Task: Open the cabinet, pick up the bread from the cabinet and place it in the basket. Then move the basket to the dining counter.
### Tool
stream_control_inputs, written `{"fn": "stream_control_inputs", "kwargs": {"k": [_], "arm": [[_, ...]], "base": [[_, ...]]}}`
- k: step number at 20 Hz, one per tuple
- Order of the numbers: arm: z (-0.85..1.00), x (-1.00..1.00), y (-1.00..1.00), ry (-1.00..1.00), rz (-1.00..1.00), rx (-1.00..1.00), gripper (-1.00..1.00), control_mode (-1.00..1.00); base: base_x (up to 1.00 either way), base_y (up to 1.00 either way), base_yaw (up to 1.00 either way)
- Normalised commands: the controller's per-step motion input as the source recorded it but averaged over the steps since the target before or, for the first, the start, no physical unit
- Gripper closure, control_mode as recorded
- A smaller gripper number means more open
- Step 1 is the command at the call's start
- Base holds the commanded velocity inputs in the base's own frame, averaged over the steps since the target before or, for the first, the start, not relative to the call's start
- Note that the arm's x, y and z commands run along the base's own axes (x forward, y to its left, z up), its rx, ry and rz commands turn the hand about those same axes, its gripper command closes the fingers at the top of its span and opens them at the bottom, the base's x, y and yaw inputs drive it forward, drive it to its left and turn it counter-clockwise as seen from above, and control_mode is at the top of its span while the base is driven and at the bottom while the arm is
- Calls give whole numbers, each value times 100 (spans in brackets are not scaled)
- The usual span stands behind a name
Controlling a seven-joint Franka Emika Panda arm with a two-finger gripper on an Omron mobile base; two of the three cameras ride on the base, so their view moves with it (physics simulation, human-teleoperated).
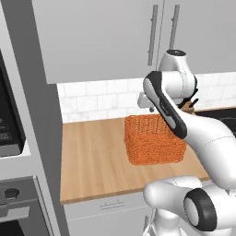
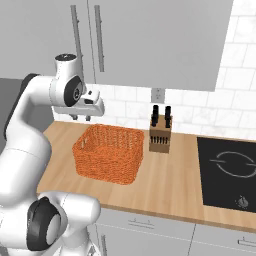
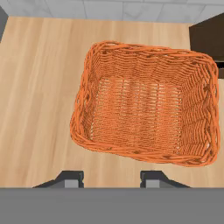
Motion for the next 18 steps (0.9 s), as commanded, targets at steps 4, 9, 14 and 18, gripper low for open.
{"fn": "stream_control_inputs", "kwargs": {"k": [4,9,14,18], "arm": [[0,-15,0,-1,0,0,-100,-100],[12,-3,0,-14,0,0,-100,-100],[36,0,0,-13,0,0,-100,-100],[33,0,0,-5,0,0,-100,-100]], "base": [[0,0,0],[0,0,0],[0,0,0],[0,0,0]]}}
